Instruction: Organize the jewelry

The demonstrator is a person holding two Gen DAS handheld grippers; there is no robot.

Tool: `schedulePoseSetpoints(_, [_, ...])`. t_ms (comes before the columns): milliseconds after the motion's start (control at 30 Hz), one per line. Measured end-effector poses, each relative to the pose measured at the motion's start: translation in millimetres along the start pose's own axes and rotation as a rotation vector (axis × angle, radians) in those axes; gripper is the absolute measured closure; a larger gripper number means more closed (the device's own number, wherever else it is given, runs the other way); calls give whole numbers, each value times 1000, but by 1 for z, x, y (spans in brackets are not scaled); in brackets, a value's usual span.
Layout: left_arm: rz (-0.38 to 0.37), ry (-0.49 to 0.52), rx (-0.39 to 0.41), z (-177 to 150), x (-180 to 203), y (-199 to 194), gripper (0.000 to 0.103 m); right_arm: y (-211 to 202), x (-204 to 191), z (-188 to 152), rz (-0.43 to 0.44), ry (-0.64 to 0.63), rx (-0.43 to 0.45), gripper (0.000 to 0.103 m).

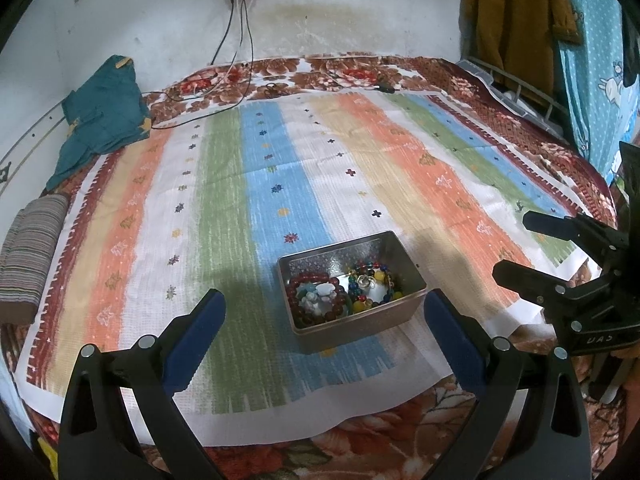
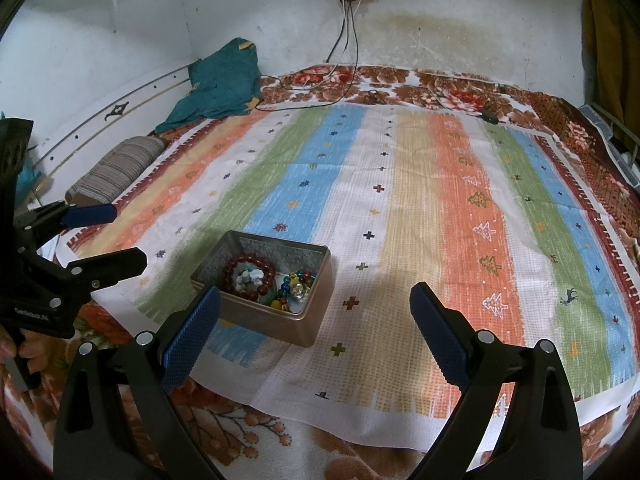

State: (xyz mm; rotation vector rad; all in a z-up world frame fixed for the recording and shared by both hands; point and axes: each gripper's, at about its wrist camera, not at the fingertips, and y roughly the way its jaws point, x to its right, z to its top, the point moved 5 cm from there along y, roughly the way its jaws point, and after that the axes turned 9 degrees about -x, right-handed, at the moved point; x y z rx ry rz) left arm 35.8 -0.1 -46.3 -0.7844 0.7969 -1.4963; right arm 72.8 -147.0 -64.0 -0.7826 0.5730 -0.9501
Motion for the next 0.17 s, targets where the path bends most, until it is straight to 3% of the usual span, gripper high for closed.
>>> schedulePoseSetpoints(167, [-3,5,-3,-2,1,2,6,0,0,-1,0,-1,0,7])
